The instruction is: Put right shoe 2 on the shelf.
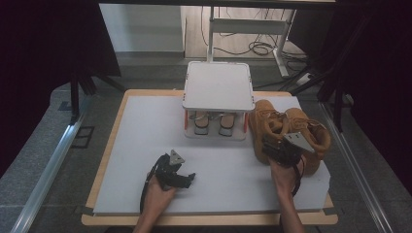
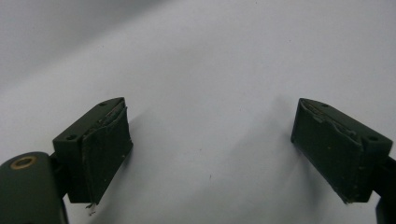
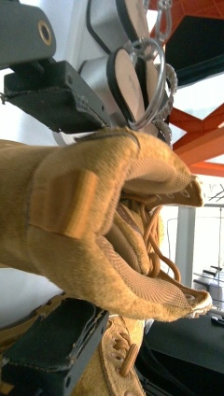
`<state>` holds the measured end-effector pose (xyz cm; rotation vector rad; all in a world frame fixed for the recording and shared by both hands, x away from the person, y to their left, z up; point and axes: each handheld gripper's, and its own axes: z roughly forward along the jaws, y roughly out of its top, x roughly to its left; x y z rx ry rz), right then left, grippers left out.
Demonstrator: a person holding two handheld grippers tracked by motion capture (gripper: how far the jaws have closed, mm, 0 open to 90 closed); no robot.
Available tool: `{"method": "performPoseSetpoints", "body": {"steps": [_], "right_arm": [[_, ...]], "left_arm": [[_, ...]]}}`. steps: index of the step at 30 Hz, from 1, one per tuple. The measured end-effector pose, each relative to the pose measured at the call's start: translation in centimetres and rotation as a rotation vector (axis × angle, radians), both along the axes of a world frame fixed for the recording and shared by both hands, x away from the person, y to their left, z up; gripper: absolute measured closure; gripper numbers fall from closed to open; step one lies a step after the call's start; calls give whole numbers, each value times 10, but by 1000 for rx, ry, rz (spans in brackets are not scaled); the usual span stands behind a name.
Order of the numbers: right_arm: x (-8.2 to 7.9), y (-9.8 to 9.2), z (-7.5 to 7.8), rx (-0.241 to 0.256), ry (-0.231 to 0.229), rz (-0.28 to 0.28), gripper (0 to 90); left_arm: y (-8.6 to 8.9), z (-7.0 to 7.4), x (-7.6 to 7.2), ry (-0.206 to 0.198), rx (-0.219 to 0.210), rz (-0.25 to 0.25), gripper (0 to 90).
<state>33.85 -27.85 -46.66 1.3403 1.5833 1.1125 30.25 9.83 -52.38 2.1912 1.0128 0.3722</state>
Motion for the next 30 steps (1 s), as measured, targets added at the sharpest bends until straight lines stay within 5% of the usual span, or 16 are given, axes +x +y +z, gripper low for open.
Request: {"method": "performPoseSetpoints", "body": {"steps": [14, 21, 30], "right_arm": [[18, 6, -3, -42, 5, -31, 46], [28, 6, -6, -24, 5, -42, 35], [23, 8, -7, -37, -22, -41, 218]], "left_arm": [[0, 0, 0, 1, 2, 0, 115], [0, 0, 0, 1, 0, 0, 115], [0, 0, 0, 1, 1, 0, 115]]}}
